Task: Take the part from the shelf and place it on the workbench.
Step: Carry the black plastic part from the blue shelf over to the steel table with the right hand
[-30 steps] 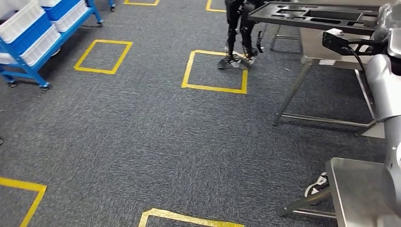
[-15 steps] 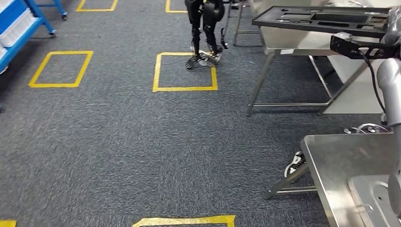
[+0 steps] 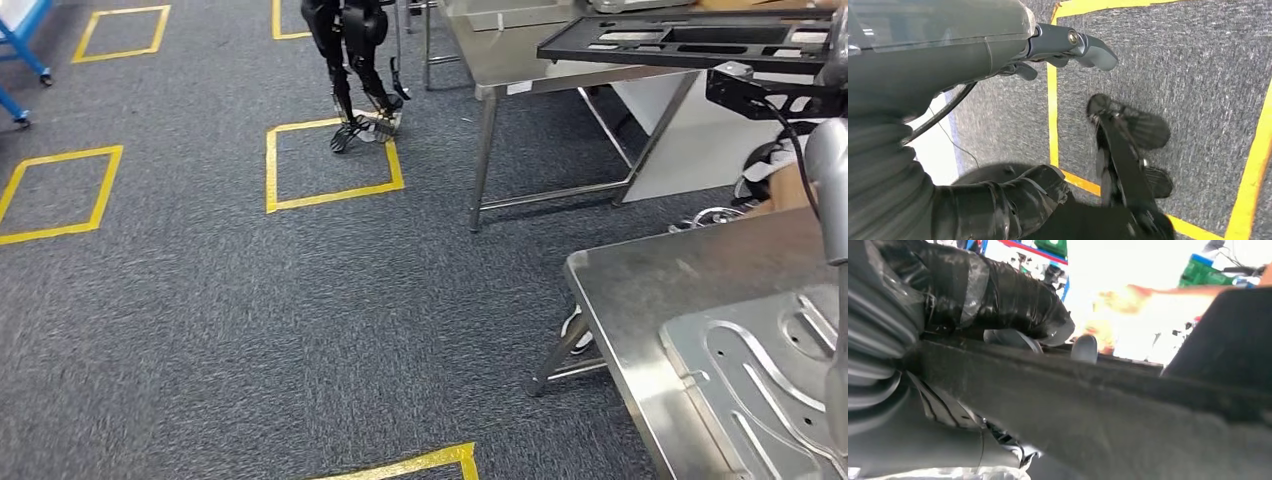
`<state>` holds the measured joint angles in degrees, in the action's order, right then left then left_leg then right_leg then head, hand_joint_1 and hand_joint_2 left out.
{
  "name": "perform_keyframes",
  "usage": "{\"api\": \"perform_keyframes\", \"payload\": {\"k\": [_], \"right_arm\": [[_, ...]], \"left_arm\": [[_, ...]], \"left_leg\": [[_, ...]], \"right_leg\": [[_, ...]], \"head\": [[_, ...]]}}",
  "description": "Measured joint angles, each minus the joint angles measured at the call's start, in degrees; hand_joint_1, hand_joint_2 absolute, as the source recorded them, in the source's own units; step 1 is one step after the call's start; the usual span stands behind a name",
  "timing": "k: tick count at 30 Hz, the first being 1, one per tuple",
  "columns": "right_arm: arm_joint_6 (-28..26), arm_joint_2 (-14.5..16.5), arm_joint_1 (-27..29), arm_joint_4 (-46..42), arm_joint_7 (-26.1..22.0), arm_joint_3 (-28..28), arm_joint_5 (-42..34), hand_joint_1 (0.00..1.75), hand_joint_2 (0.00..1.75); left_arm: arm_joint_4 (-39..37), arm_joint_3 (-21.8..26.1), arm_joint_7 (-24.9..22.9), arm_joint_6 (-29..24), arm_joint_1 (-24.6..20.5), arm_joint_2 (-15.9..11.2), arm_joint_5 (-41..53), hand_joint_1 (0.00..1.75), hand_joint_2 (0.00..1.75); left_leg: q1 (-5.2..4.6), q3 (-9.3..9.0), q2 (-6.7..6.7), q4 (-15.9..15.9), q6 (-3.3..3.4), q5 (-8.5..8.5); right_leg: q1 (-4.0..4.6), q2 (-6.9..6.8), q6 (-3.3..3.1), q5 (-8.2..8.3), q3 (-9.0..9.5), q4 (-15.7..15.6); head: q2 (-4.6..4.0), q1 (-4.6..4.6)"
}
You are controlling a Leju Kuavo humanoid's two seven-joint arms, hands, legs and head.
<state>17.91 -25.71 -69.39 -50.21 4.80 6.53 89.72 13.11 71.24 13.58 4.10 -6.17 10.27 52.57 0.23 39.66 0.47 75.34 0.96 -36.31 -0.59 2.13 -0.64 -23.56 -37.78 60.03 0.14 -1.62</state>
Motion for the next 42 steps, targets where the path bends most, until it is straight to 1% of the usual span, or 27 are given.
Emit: {"api": "perform_keyframes", "payload": {"k": [1, 2, 3, 4, 6, 7, 9, 10, 11, 13, 15, 16, 17, 20, 22, 24, 26, 27, 29, 31, 32, 33, 35, 36, 37, 40, 42], "right_arm": [[0.07, 0.05, 0.0, 0.0, -0.05, 0.01, 0.01, 1.75, 1.75], [0.12, 0.07, 0.0, 0.0, -0.09, 0.02, 0.02, 1.75, 1.75], [0.14, 0.08, -0.03, 0.0, -0.1, 0.03, 0.03, 1.75, 1.75], [0.15, 0.1, -0.08, 0.01, -0.11, 0.03, 0.04, 1.75, 1.75], [0.15, 0.21, -0.27, 0.1, -0.13, 0.03, 0.1, 1.75, 1.75], [0.15, 0.27, -0.38, 0.19, -0.17, 0.04, 0.13, 1.75, 1.75], [0.15, 0.29, -0.62, 0.33, -0.36, 0.09, 0.16, 1.75, 1.75], [0.15, 0.23, -0.85, 0.4, -0.45, 0.11, 0.17, 1.75, 1.75], [0.15, 0.17, -1.19, 0.5, -0.51, 0.13, 0.18, 1.75, 1.75], [0.14, 0.21, -1.99, 0.73, -0.55, 0.14, 0.19, 1.75, 1.75], [0.13, 0.46, -2.38, 1.08, -0.82, 0.29, 0.18, 1.75, 1.75], [0.14, 0.57, -2.45, 1.33, -1.23, 0.57, 0.11, 1.75, 1.75], [0.17, 0.59, -2.53, 1.62, -1.8, 0.97, 0.01, 1.75, 1.75], [0.42, 0.43, -3.16, 2.57, -3.45, 2.67, -0.44, 1.75, 1.75], [0.5, 0.23, -3.77, 3.31, -3.92, 3.89, -0.77, 1.75, 1.75], [0.49, 0.06, -4.15, 4.04, -4.14, 5.12, -0.99, 1.75, 1.75], [0.57, 0.04, -4.31, 4.72, -4.5, 6.27, -1.17, 1.75, 1.75], [0.63, 0.07, -4.37, 5.0, -4.67, 6.76, -1.27, 1.75, 1.75], [0.71, 0.2, -4.37, 5.51, -4.81, 7.57, -1.43, 1.75, 1.75], [0.78, 0.39, -4.28, 6.04, -4.89, 8.12, -1.61, 1.75, 1.75], [0.82, 0.46, -4.25, 6.3, -4.92, 8.33, -1.68, 1.75, 1.75], [0.86, 0.52, -4.23, 6.51, -4.95, 8.48, -1.75, 1.75, 1.75], [1.02, 0.55, -4.25, 6.85, -4.97, 8.69, -1.91, 1.75, 1.75], [1.13, 0.55, -4.25, 7.03, -4.99, 8.79, -2.03, 1.75, 1.75], [1.26, 0.54, -4.22, 7.22, -5.05, 8.91, -2.13, 1.75, 1.75], [1.44, 0.31, -3.76, 7.7, -5.57, 9.36, -2.34, 1.75, 1.75], [1.55, -0.2, -3.35, 7.76, -5.99, 9.82, -2.79, 1.75, 1.75]], "left_arm": [[0.0, -0.01, 0.02, 0.01, 0.04, 0.0, 0.0, 0.0, 1.75], [0.0, -0.01, 0.04, 0.01, 0.07, 0.0, 0.0, 0.0, 1.75], [0.0, -0.01, 0.07, 0.01, 0.08, -0.01, 0.0, 0.0, 1.75], [0.0, -0.01, 0.09, 0.01, 0.12, -0.05, 0.0, 0.0, 1.75], [0.0, -0.01, 0.15, 0.12, 0.21, -0.14, 0.0, 0.0, 1.75], [0.0, -0.01, 0.18, 0.23, 0.2, -0.17, 0.0, 0.0, 1.75], [0.0, -0.02, 0.26, 0.48, 0.04, -0.16, 0.0, 0.0, 1.75], [0.0, -0.02, 0.28, 0.6, -0.05, -0.15, 0.0, 0.0, 1.75], [0.0, -0.03, 0.3, 0.68, -0.08, -0.14, 0.0, 0.0, 1.75], [0.0, -0.03, 0.31, 0.75, -0.02, -0.14, 0.0, 0.0, 1.75], [0.0, -0.03, 0.32, 0.79, 0.12, -0.19, -0.02, 0.0, 1.75], [0.0, -0.03, 0.32, 0.81, 0.17, -0.22, -0.06, 0.0, 1.75], [0.0, -0.03, 0.31, 0.84, 0.18, -0.24, -0.11, 0.0, 1.75], [0.0, -0.03, 0.27, 0.8, 0.13, -0.28, -0.21, 0.0, 1.75], [0.0, -0.03, 0.18, 0.71, 0.07, -0.32, -0.2, 0.0, 1.75], [0.0, -0.03, 0.11, 0.69, 0.03, -0.33, -0.2, 0.0, 1.75], [0.0, -0.02, 0.14, 0.72, 0.02, -0.33, -0.18, 0.0, 1.75], [0.0, -0.02, 0.17, 0.77, 0.03, -0.32, -0.15, 0.0, 1.75], [0.0, -0.02, 0.21, 0.85, 0.06, -0.3, -0.05, 0.0, 1.75], [0.0, -0.02, 0.21, 0.88, 0.12, -0.29, 0.0, 0.0, 1.75], [0.0, -0.01, 0.21, 0.88, 0.14, -0.3, 0.0, 0.0, 1.75], [0.0, -0.01, 0.21, 0.88, 0.16, -0.31, 0.0, 0.0, 1.75], [0.0, -0.01, 0.25, 0.88, 0.18, -0.34, 0.0, 0.0, 1.75], [0.0, -0.01, 0.27, 0.88, 0.19, -0.36, 0.01, 0.0, 1.75], [0.0, -0.02, 0.28, 0.88, 0.18, -0.37, 0.03, 0.0, 1.75], [0.0, -0.03, 0.31, 0.88, 0.05, -0.36, 0.13, 0.0, 1.75], [0.0, -0.02, 0.32, 0.83, 0.04, -0.35, 0.17, 0.0, 1.75]], "left_leg": [[-0.07, 0.6, -0.12, 0.82, 0.25, 0.45], [-0.16, 0.14, -0.38, -0.65, 0.6, 1.99], [-0.3, -1.24, -1.1, -4.07, 1.03, 4.29], [-0.41, -2.96, -2.63, -8.15, 1.49, 6.4], [-0.55, -5.69, -5.13, -14.25, 1.94, 8.75], [-0.6, -6.23, -5.58, -15.35, 2.04, 8.87], [-0.72, -6.81, -4.23, -16.42, 2.21, 9.29], [-0.69, -7.16, -3.39, -17.24, 2.4, 9.74], [-0.66, -7.48, -2.59, -18.13, 2.58, 10.22], [-0.67, -7.77, -1.23, -19.14, 2.78, 10.78], [-0.66, -7.68, -0.12, -19.1, 2.79, 10.7], [-0.61, -7.64, 0.4, -18.93, 2.71, 10.56], [-0.52, -7.61, 0.91, -18.69, 2.57, 10.36], [-0.27, -7.31, 1.87, -17.33, 1.75, 9.41], [-0.36, -6.93, 2.07, -16.64, 1.24, 9.0], [-0.39, -6.82, 2.1, -16.5, 0.85, 8.87], [-0.21, -6.23, 1.51, -15.08, 0.37, 7.71], [-0.11, -5.21, 1.05, -12.89, 0.16, 6.37], [-0.01, -1.62, 0.26, -5.59, 0.0, 2.94], [-0.02, 1.51, 0.04, 0.08, 0.14, 1.66], [-0.06, 1.77, 0.0, -0.01, 0.36, 2.67], [-0.12, 0.95, -0.07, -2.35, 0.66, 4.63], [-0.35, -2.33, -0.47, -10.04, 1.31, 8.8], [-0.48, -3.66, -0.67, -13.1, 1.51, 9.89], [-0.61, -4.41, -0.84, -14.89, 1.63, 10.29], [-0.64, -4.9, -0.73, -16.39, 1.93, 10.59], [-0.42, -5.29, -0.52, -17.39, 2.37, 11.22]], "right_leg": [[0.17, 0.76, -0.04, 0.01, 0.0, 0.04], [0.3, 1.53, -0.06, 0.02, 0.0, 0.1], [0.35, 2.28, -0.06, 0.02, 0.01, 0.16], [0.33, 2.98, -0.03, 0.05, -0.02, 0.23], [0.13, 4.37, 0.24, 0.22, -0.25, 0.31], [-0.09, 5.09, 0.54, 0.41, -0.41, 0.21], [-0.46, 6.43, 1.32, 0.9, -0.61, -0.24], [-0.39, 5.76, 1.55, 0.84, -0.77, -0.23], [-0.22, 4.24, 1.68, 0.17, -1.23, 0.56], [-0.02, 0.09, 1.86, -2.93, -3.48, 5.51], [-0.41, -1.53, 2.36, -5.78, -6.15, 11.86], [-0.7, -1.81, 2.65, -5.89, -6.53, 13.1], [-0.98, -1.99, 2.94, -4.97, -5.84, 12.23], [-1.28, -2.63, 3.45, -1.13, -0.33, 2.71], [-0.89, -2.7, 2.89, -1.05, 1.0, 0.07], [-0.68, -2.43, 2.03, -1.07, 0.86, 0.14], [-0.75, -2.33, 1.23, -0.99, 1.0, -0.1], [-0.77, -2.29, 0.83, -0.94, 1.1, -0.24], [-0.49, -2.19, 0.33, -0.99, 1.16, -0.28], [-0.1, -1.88, 0.11, -1.1, 1.19, -0.17], [0.06, -1.7, 0.03, -1.16, 1.23, -0.1], [0.16, -1.52, -0.03, -1.23, 1.3, -0.02], [0.3, -1.25, -0.03, -1.35, 1.39, 0.07], [0.33, -1.14, 0.08, -1.35, 1.33, 0.08], [0.33, -1.06, 0.26, -1.28, 1.21, 0.06], [0.13, -0.96, 1.03, -1.07, 1.04, -0.17], [0.08, -1.22, 1.46, -2.74, 0.16, 1.89]], "head": [[0.0, 0.0], [0.0, 0.0], [0.0, 0.0], [0.01, 0.01], [0.01, 0.02], [0.01, 0.0], [0.01, -0.02], [0.01, 0.0], [0.0, 0.06], [0.01, 0.14], [0.01, 0.17], [0.01, 0.19], [0.01, 0.19], [0.01, 0.19], [0.0, 0.14], [0.01, 0.1], [0.01, 0.1], [0.01, 0.1], [0.0, 0.09], [0.01, 0.09], [0.01, 0.09], [0.01, 0.09], [0.01, 0.09], [0.0, 0.1], [-0.01, 0.1], [0.01, 0.09], [0.01, 0.11]]}}
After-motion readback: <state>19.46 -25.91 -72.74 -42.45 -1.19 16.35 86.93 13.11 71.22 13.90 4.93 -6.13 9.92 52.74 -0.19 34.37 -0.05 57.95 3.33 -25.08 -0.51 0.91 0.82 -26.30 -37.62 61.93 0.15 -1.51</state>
